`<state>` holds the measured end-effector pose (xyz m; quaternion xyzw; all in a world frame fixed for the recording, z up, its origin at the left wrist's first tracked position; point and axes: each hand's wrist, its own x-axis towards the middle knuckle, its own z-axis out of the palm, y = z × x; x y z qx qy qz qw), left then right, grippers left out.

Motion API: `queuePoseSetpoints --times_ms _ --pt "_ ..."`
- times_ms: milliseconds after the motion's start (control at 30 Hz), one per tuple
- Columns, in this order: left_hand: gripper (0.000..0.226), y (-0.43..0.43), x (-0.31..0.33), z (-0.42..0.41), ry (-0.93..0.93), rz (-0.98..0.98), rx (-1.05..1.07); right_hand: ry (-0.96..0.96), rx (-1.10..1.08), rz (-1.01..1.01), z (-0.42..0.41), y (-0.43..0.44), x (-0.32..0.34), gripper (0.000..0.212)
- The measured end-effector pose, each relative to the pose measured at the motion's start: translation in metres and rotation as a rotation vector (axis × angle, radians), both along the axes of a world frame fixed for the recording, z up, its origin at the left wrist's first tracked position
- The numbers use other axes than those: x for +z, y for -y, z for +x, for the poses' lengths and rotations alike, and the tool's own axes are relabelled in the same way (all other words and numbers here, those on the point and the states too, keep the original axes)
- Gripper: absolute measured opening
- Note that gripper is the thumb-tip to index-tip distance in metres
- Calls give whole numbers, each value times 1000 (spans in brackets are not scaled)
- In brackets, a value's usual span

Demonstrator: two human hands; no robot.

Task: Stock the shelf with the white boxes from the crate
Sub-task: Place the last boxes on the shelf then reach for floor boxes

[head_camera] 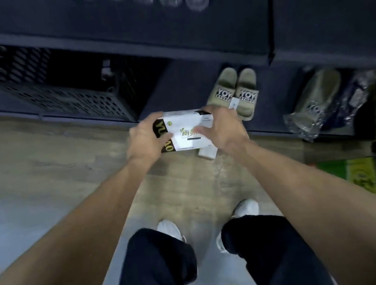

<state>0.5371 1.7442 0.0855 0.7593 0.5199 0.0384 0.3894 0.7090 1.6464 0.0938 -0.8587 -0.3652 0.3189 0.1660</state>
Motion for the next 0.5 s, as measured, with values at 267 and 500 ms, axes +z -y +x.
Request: queuePoseSetpoints --times_ms 267,500 --pt "57 12 215 -7 20 78 1 23 -63 109 -15 18 208 62" --pt "54 35 353 24 76 201 -77 33 -170 233 2 48 335 64"
